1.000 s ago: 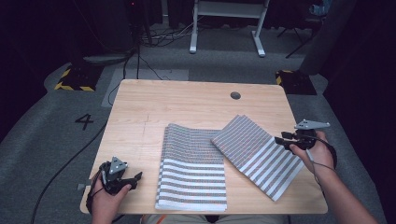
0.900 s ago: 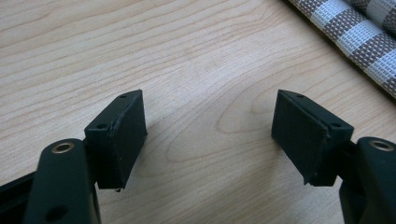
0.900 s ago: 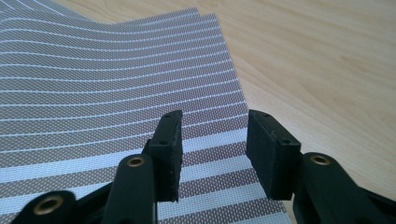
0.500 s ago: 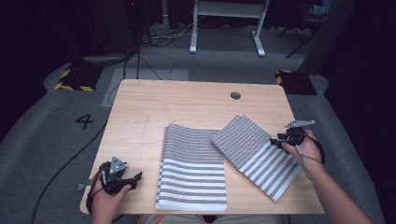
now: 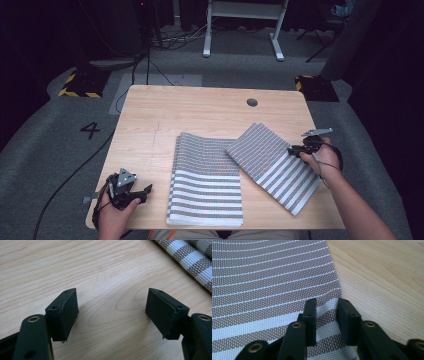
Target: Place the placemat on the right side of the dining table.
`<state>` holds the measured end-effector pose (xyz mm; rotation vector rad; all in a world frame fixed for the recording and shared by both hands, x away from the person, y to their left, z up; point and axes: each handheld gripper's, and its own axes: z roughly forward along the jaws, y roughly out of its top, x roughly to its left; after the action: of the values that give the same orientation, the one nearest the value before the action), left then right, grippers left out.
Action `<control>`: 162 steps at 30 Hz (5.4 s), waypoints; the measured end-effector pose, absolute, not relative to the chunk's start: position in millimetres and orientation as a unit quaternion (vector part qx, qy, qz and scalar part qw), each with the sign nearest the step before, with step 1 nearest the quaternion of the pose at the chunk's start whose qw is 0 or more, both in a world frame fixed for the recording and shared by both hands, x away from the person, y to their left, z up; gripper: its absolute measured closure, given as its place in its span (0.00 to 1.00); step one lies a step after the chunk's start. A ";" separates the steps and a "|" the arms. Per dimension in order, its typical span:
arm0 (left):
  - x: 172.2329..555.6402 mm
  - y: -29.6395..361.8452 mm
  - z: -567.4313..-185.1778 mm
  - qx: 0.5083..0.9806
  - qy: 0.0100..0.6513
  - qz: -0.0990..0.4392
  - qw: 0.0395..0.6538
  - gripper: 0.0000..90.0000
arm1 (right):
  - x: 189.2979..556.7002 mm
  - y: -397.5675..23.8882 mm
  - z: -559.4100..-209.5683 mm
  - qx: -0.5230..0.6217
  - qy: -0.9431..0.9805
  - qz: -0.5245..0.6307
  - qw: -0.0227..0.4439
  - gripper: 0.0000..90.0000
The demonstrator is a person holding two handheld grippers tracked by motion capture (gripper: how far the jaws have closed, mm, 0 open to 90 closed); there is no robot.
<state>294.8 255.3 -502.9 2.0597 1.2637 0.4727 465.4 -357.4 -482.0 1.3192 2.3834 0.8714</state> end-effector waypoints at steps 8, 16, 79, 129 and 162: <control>294.8 255.4 -502.8 0.789 0.484 0.180 0.333 0.29 | 470.8 -354.1 -478.9 0.457 0.827 0.295 0.140 0.96; 294.9 255.5 -502.7 0.789 0.484 0.180 0.333 0.29 | 487.3 -369.7 -476.7 0.451 0.825 0.286 0.186 0.96; 295.8 255.1 -502.9 0.790 0.482 0.178 0.334 0.27 | 348.0 -286.4 -348.2 0.276 0.837 0.430 0.197 0.98; 296.1 254.8 -503.0 0.792 0.479 0.176 0.334 0.25 | 297.9 -270.1 -434.7 0.314 0.857 0.399 0.088 0.60; 296.3 254.4 -503.2 0.791 0.480 0.175 0.335 0.25 | 351.5 -345.1 -483.8 0.392 0.854 0.319 0.118 0.76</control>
<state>296.3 254.4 -503.2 2.0647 1.2529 0.4575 351.5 -345.1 -483.8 1.1473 2.4990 0.9340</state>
